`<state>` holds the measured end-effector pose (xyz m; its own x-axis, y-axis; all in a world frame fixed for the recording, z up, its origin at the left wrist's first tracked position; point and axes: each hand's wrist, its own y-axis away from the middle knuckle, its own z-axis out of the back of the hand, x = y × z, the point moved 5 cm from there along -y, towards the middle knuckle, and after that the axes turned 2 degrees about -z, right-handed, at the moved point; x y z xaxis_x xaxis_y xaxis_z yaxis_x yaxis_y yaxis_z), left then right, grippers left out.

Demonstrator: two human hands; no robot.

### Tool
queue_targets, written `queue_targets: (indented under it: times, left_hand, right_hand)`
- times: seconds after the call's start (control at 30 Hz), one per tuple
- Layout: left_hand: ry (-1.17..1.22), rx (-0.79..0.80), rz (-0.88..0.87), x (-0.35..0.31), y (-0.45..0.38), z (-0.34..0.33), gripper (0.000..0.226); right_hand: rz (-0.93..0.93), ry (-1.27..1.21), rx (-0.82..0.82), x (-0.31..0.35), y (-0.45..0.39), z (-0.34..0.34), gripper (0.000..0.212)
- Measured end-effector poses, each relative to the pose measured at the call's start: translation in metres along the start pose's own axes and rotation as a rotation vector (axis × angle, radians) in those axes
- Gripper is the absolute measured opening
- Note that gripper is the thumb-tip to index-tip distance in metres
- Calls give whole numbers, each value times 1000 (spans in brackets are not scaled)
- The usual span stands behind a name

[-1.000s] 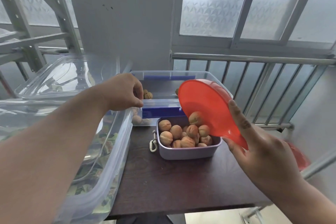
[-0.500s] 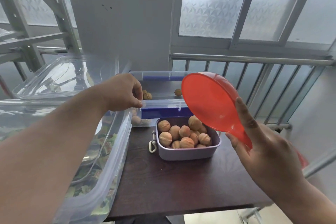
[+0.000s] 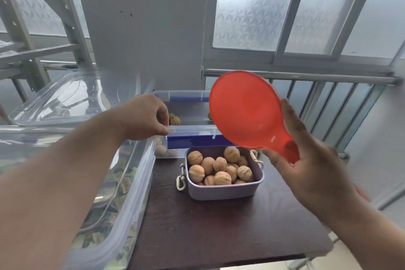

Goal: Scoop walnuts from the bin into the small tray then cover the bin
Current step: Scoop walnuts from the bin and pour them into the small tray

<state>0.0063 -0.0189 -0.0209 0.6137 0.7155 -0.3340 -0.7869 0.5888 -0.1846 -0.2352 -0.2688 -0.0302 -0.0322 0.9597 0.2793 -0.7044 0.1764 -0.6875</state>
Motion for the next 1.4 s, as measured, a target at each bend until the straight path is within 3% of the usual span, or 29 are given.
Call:
queue_targets:
  times: [0.17, 0.6, 0.83, 1.0, 1.2, 1.4]
  left_hand:
    - [10, 6, 24, 1, 0, -2, 15]
    - [30, 16, 33, 0, 1, -1, 3]
    - [35, 39, 37, 1, -2, 1, 6]
    - [66, 46, 22, 1, -3, 0, 6]
    - [38, 22, 30, 6, -6, -1, 9]
    - [24, 15, 36, 7, -6, -1, 8]
  right_hand:
    - [-184, -100, 111, -13, -57, -21, 109]
    - [-164, 308, 370, -40, -165, -104, 101]
    - [-16, 362, 430, -16, -182, -136, 107]
    - [97, 447, 561, 22, -175, -165, 91]
    - [66, 210, 686, 43, -177, -197, 95]
    - [-117, -28, 928, 37, -178, -189, 73]
